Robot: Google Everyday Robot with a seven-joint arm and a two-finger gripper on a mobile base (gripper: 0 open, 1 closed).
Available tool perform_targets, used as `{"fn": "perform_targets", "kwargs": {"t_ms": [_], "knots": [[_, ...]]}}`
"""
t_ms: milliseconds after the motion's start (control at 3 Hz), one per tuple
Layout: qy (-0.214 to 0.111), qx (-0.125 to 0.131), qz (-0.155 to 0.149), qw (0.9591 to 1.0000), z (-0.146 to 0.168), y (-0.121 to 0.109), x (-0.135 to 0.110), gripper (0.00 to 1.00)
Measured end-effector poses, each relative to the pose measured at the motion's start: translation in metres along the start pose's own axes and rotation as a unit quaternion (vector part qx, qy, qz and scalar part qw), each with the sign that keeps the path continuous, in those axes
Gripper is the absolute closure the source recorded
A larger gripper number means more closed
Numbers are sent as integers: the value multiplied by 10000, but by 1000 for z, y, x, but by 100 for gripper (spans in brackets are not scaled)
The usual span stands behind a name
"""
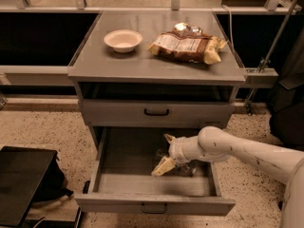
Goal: Pick water bottle from middle drawer and place on counter
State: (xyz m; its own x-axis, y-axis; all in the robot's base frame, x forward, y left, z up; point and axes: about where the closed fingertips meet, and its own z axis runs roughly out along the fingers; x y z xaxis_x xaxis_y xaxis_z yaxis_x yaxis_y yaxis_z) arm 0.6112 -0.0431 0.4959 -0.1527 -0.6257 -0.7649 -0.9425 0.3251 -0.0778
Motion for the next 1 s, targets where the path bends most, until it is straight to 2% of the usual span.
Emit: {"fn": "perform_targets", "kwargs": {"t_ms": [333,667,1000], "knots": [[76,-212,272,9994,23,6,25,0],[-37,-553,932,9941,62,27,77,0],[-37,-553,932,9941,62,27,77,0]]}}
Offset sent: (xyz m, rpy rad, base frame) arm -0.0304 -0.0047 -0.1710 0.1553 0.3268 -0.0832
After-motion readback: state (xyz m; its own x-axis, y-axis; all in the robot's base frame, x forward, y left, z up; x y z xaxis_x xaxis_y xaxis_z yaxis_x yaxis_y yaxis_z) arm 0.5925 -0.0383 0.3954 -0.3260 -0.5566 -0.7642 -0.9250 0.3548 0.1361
